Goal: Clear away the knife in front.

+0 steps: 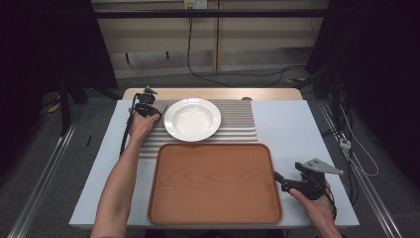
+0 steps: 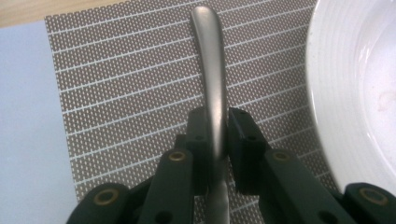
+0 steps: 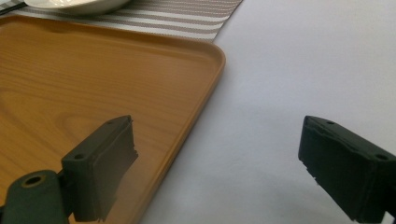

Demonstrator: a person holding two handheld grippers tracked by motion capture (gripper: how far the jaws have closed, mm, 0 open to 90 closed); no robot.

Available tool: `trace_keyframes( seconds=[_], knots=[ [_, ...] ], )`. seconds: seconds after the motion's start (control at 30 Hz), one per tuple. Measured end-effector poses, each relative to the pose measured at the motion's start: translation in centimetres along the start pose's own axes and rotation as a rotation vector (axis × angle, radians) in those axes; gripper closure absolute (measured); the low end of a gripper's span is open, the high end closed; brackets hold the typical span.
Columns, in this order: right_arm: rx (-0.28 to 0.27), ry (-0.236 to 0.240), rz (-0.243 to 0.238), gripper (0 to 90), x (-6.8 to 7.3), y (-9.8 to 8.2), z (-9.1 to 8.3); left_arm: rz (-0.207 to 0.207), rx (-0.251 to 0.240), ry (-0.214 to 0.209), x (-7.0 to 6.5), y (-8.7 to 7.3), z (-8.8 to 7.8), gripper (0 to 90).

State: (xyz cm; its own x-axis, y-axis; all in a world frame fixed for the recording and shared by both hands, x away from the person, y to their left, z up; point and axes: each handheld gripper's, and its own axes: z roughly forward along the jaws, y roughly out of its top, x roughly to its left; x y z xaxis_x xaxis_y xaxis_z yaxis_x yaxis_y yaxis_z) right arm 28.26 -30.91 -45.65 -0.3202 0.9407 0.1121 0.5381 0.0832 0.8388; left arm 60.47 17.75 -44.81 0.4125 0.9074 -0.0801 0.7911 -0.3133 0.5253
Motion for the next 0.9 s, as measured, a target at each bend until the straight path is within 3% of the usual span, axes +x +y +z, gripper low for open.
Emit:
trace_keyframes(
  seconds=[0.2,0.3,0.63,0.9],
  knots=[
    [0.003,0.004,-0.010,10.6,0.16,0.09,0.17,0.031,0.011,0.013,-0.27,0.05,-0.06,79.6],
    [0.001,0.003,-0.009,10.6,0.08,0.07,0.12,0.036,0.001,-0.008,0.01,-0.12,-0.11,79.8],
    [0.004,0.000,-0.007,10.6,0.16,0.10,0.18,0.029,0.021,-0.020,0.06,-0.23,-0.45,79.8],
    [0.005,-0.001,-0.007,10.7,0.18,0.11,0.20,0.046,0.028,-0.019,-0.08,-0.36,-0.91,79.9]
  ],
)
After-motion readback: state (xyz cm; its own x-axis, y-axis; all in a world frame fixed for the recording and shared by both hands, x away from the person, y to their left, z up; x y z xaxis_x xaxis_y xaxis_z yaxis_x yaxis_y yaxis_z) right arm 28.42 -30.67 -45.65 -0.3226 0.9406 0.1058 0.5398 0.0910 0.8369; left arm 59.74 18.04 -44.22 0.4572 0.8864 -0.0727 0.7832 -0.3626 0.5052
